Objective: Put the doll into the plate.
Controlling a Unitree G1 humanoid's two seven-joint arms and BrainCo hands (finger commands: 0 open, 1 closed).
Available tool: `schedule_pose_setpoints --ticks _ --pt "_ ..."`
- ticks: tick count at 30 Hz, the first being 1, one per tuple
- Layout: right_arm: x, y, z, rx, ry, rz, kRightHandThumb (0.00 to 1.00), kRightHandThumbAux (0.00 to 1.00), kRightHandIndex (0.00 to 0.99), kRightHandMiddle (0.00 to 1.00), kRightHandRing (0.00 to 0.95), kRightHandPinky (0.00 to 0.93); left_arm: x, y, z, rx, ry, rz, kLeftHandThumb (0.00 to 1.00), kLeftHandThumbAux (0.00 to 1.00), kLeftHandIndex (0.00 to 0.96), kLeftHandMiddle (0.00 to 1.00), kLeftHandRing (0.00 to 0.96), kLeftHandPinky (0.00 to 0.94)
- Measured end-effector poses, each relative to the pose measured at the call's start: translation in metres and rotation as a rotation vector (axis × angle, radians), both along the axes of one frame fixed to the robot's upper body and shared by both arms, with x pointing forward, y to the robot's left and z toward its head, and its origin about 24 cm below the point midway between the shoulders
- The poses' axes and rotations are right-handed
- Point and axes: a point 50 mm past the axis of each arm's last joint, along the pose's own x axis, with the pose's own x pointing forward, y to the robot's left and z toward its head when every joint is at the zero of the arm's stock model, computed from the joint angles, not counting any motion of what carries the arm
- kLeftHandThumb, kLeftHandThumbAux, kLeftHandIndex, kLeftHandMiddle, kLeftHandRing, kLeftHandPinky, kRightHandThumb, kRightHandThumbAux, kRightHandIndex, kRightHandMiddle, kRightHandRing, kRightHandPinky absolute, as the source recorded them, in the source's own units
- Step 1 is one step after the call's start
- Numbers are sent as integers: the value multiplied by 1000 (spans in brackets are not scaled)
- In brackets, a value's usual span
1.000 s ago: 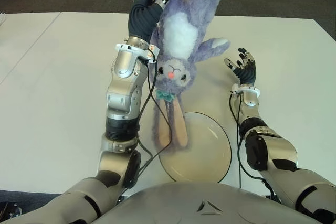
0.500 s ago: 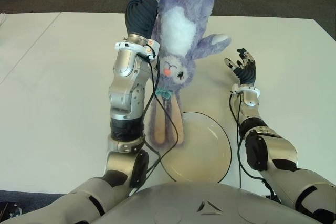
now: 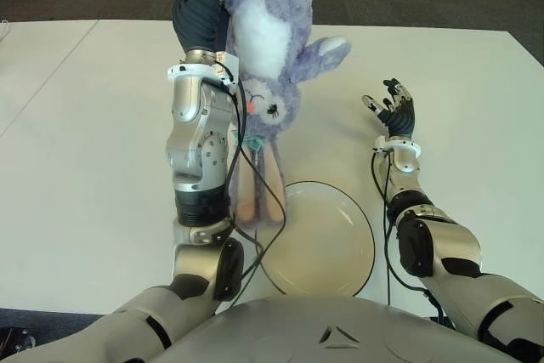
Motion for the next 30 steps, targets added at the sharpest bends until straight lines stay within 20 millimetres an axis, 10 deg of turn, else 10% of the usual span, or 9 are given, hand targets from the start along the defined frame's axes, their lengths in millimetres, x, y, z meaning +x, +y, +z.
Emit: schedule_pose_setpoints --ticks 18,30 --pt "0 1 0 -11 4 -4 92 844 191 32 0 11 12 -6 19 15 -21 -42 845 672 389 567 822 823" --pt "2 3 0 -54 21 -18 18 826 136 15 0 4 5 -46 32 177 23 -309 849 671 395 567 818 833"
